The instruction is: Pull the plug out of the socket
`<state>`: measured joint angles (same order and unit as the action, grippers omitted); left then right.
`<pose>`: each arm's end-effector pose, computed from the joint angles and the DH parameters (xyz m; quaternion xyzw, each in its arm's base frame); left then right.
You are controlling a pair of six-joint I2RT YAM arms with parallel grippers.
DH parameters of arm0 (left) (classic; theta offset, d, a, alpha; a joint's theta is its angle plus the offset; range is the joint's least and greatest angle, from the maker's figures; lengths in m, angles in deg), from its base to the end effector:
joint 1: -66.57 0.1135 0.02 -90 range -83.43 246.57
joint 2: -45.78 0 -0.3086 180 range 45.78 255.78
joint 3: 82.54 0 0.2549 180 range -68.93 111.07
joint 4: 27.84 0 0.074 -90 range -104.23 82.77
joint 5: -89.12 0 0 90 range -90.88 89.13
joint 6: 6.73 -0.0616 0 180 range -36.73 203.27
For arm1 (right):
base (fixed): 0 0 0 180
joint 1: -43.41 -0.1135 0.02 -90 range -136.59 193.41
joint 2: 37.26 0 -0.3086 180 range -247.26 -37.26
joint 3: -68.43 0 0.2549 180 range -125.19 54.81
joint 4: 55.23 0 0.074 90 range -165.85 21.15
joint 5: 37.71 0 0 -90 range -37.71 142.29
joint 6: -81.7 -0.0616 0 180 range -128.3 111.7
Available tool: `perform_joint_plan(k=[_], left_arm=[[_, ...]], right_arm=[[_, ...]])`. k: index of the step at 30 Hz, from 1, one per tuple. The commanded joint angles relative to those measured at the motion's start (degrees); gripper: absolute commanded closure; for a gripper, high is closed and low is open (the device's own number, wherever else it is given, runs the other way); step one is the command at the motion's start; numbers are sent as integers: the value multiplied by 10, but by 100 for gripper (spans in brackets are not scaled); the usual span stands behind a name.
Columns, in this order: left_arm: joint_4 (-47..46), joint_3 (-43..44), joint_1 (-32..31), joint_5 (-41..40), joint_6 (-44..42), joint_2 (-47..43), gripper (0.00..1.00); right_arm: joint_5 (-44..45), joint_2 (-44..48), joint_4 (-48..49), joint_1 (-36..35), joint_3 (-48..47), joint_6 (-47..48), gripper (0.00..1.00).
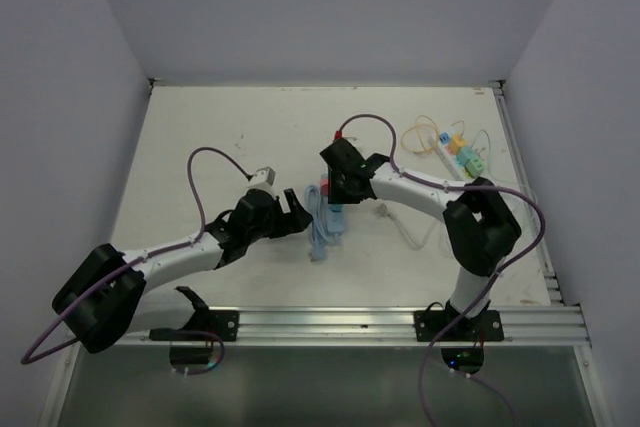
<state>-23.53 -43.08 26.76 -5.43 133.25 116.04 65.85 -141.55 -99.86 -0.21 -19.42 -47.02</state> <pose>0.1917 -0.1534 0.1956 -0.0968 0.8816 -0.3001 0.3511 0.3035 0.2692 0.2232 -0.0116 0.9619 0.0772 0.2620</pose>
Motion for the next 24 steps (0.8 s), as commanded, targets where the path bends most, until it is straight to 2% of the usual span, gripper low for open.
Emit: perform_joint_plan(k=[1,5,15,20,23,24], left_arm=[[-5,36,3,9,-7,14,10],[7,66,3,18,-10,41,9],[24,154,3,58,-25,136,7],[31,181,3,67,-32,169,14],[52,197,3,48,-44,166,19],[68,205,3,19,-49,153,19]], right_arm=[[-80,45,72,34,68,-33,100],[-156,75,147,68,128,-43,100],[-283,101,306,133,245,-79,100],[-313,90,364,145,276,-86,100],[-329,81,392,155,294,-92,100],[-331,77,395,157,297,-88,100]])
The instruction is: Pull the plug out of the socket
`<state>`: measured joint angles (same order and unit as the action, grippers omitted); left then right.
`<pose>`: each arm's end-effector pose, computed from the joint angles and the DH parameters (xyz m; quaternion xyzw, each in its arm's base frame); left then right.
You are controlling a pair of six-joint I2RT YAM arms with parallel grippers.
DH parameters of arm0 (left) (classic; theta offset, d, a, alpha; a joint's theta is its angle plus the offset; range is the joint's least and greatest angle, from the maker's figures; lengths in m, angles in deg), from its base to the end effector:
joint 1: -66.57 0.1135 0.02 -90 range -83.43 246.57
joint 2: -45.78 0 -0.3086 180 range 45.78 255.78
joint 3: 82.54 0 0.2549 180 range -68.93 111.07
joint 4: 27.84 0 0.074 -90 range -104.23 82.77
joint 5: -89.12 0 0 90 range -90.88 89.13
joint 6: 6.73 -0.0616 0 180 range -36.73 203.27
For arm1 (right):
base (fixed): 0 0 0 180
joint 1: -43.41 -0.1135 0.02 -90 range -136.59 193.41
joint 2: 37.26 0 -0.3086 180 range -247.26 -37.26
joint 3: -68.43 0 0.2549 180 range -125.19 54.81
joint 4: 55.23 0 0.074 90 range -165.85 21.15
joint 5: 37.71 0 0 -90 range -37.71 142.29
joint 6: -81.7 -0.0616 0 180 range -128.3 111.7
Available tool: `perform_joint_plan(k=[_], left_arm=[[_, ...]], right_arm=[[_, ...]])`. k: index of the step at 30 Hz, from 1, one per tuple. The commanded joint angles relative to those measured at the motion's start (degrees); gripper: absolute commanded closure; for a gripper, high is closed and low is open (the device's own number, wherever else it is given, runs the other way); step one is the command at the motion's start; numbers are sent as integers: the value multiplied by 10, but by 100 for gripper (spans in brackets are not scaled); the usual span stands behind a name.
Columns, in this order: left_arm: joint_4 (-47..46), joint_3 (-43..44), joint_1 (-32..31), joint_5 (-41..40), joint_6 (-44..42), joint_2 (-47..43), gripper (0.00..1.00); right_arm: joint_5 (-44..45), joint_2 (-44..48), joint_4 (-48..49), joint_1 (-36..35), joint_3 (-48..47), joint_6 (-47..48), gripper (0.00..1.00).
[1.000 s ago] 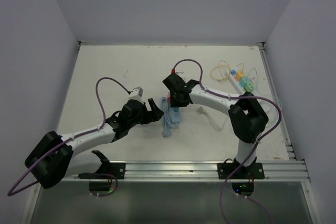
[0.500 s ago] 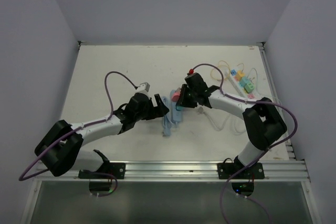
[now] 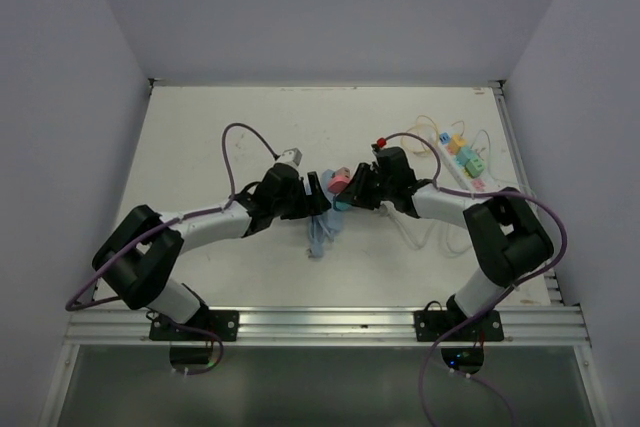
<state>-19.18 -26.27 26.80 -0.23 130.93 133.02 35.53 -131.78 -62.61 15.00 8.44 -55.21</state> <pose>0.2518 -0.2104 0.2041 -0.0598 0.9029 -0.2978 0.3040 0.3023 0.1837 0.1878 0.0866 0.9013 0.3516 0.2378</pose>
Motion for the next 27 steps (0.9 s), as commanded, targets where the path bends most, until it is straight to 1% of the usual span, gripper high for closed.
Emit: perform_joint_plan(k=[1,2,6,7,9,10,13,17,20,25,27], left_arm=[[31,40,0,-47,-32,-26,20],[35,42,0,-72,-46,-43,20],[28,65,0,-100,-91,-62,26],[26,71,-2,-98,-99,-59,30],[18,88,-2,-86,-112,-38,34],[15,93,-2,-81,-114,-29,38],[3,105,-2,-66,-108,10,44],[9,119,-3,-48,-92,61,46],[9,115,-2,-41,-79,81,46],[9,92,2,-39,-64,87,47],[2,87,2,-26,-64,93,48]], right_arm=[[-30,-22,23,5,18,-5,100],[-31,-24,23,5,18,-2,100],[-34,-34,27,7,18,2,100],[-35,-35,29,7,19,2,100],[-38,-38,30,8,19,2,100],[-37,-40,31,9,19,2,100],[-37,-44,33,12,20,1,100],[-39,-44,35,14,23,1,100],[-39,-44,36,17,28,1,100],[-37,-42,40,20,38,2,100],[-37,-43,42,23,42,2,100]])
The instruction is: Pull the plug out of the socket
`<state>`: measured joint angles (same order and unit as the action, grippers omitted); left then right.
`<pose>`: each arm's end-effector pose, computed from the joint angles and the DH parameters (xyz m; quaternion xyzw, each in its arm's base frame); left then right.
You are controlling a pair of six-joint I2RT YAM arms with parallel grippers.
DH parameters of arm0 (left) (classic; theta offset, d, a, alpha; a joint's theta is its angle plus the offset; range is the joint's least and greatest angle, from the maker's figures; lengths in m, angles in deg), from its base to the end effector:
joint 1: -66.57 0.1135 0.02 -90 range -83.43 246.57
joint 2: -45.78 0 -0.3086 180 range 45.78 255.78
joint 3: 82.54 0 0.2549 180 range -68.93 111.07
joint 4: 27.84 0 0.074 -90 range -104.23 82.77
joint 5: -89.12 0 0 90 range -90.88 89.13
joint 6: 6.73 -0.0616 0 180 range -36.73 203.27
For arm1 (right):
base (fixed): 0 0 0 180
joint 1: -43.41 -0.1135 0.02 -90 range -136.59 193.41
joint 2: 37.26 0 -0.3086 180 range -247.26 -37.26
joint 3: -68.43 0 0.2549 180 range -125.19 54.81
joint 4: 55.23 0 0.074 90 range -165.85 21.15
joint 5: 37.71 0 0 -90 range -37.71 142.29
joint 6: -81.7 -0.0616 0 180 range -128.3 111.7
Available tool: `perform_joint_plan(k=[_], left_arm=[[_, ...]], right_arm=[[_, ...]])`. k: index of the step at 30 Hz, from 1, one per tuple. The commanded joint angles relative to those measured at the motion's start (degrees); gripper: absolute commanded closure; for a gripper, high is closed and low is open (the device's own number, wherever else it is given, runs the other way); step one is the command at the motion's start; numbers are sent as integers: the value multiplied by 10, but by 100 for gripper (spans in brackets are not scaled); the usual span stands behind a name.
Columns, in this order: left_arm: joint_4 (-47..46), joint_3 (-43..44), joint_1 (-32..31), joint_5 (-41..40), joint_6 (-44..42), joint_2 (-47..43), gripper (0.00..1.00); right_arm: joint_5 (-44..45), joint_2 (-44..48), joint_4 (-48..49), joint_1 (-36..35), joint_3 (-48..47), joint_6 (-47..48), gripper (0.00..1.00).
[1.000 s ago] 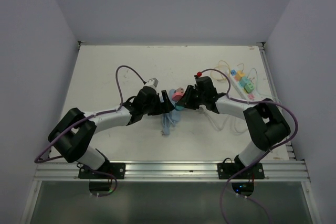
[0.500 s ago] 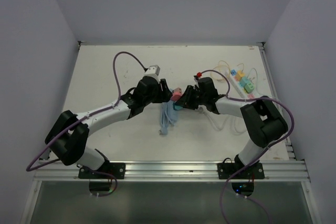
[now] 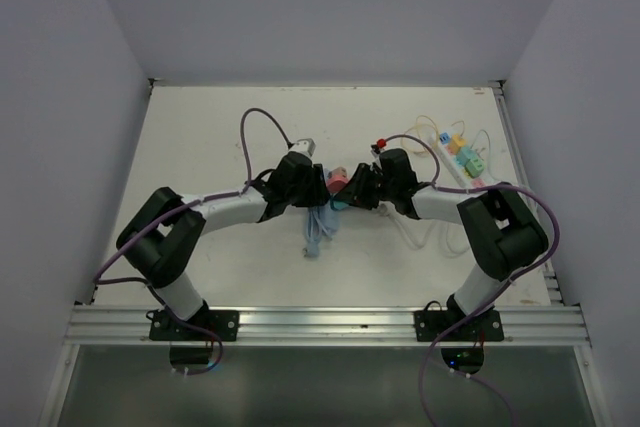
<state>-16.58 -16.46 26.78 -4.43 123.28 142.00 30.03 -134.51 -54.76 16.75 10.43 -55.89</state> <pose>0.2910 -0.2374 0.2027 -0.0145 0.9109 -0.2422 0.3337 0.3099 0.1817 0.1763 0.0787 0.8852 0.3948 0.2331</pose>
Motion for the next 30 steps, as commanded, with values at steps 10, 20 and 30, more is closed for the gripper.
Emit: perform_joint_plan(k=[10,20,30], left_arm=[[-53,-3,2,83,31,47,50],[-34,-3,-2,66,44,74,57],[50,-11,-1,-66,44,36,100]], right_arm=[[7,-22,-20,14,32,3,100],[-13,-17,-4,15,34,-6,100],[-24,21,-35,15,33,-10,100]])
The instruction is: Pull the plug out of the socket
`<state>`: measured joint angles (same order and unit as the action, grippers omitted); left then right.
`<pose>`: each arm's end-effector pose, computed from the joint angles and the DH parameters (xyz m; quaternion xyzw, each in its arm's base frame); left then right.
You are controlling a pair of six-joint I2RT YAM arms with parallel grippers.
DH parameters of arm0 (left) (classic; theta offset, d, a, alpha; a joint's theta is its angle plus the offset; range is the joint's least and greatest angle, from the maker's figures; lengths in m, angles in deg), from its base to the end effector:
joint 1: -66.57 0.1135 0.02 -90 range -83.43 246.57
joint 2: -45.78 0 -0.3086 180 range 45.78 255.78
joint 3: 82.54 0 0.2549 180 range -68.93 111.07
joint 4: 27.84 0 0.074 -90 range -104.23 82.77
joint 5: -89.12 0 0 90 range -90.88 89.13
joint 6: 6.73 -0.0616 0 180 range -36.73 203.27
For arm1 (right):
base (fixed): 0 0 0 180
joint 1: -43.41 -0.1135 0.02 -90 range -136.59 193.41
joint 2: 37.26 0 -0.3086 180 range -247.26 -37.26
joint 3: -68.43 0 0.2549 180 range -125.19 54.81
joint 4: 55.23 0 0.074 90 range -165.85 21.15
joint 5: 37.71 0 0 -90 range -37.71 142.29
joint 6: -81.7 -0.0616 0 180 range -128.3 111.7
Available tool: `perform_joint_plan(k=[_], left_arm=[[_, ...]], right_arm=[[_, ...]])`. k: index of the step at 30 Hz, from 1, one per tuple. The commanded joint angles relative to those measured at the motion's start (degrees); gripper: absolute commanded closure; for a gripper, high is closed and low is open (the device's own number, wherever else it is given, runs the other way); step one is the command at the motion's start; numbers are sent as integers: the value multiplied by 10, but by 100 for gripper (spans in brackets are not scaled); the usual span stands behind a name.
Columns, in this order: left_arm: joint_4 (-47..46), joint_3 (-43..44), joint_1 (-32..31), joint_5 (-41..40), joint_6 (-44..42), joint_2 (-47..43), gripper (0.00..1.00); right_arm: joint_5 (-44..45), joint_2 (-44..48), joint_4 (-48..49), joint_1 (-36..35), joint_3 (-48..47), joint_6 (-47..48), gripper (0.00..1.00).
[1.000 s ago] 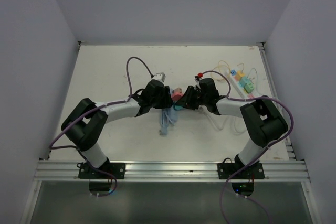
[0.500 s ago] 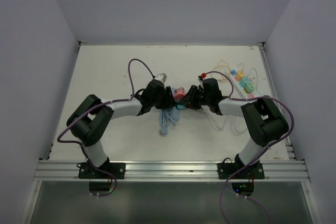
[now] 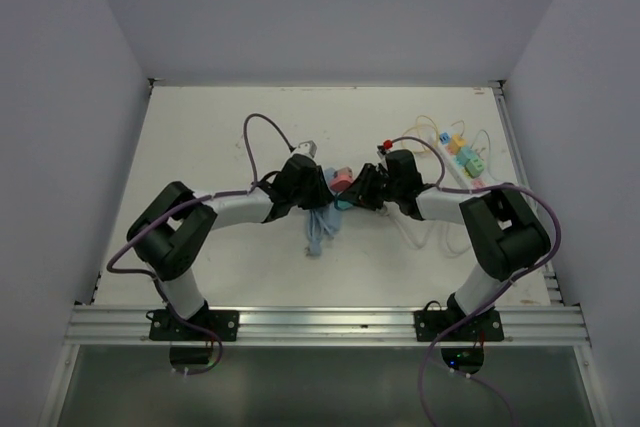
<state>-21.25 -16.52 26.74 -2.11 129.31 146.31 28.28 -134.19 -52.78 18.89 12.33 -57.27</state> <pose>0.2993 -0.2479 0.1834 -0.0537 0.9087 -0.2748 0.3097 0.3101 0.1690 0.1723 0.0980 0.8798 0.4048 0.2292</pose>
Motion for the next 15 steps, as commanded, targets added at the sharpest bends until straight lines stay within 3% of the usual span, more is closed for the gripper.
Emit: perform_joint_plan(k=[1,8,15], left_arm=[[106,-11,0,-104,-16,-14,100],[212,-9,-1,-223,8,-29,100],[261,-9,-1,-275,39,-38,100]], right_arm=[[-9,21,-58,-6,13,2,100],[-10,50,-114,-6,2,-10,100],[-9,62,-159,-17,-19,-6,100]])
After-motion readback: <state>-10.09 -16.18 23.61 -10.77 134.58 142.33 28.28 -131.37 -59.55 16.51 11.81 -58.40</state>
